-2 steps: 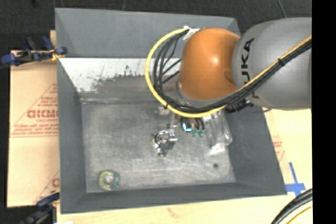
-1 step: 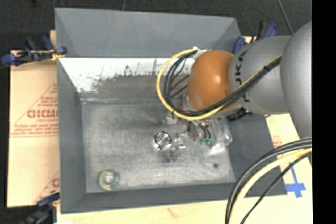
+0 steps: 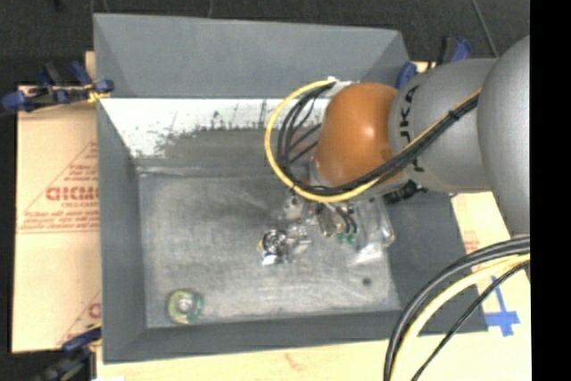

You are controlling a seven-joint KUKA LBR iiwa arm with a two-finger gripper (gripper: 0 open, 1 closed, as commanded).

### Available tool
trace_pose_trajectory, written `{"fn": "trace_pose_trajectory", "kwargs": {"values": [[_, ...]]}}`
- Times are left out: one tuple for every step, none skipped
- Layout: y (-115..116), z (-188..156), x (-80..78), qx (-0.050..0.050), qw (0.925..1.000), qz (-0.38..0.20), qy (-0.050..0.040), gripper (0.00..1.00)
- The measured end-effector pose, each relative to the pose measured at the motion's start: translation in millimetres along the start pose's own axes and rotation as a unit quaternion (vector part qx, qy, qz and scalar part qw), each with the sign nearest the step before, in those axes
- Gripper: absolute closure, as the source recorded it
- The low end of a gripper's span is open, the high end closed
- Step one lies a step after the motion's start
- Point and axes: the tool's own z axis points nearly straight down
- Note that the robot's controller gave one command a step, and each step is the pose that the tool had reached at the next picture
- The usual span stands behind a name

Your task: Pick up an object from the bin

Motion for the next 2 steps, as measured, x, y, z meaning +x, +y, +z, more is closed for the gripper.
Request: {"fn": "trace_pose_trajectory", "kwargs": {"values": [[31.9, -124.4, 31.3, 0.000, 0.9850, -0.173, -0.0023, 1.00], [88.1, -37.8, -2.7, -0.002, 0.9930, -0.118, 0.0030, 1.00]]}}
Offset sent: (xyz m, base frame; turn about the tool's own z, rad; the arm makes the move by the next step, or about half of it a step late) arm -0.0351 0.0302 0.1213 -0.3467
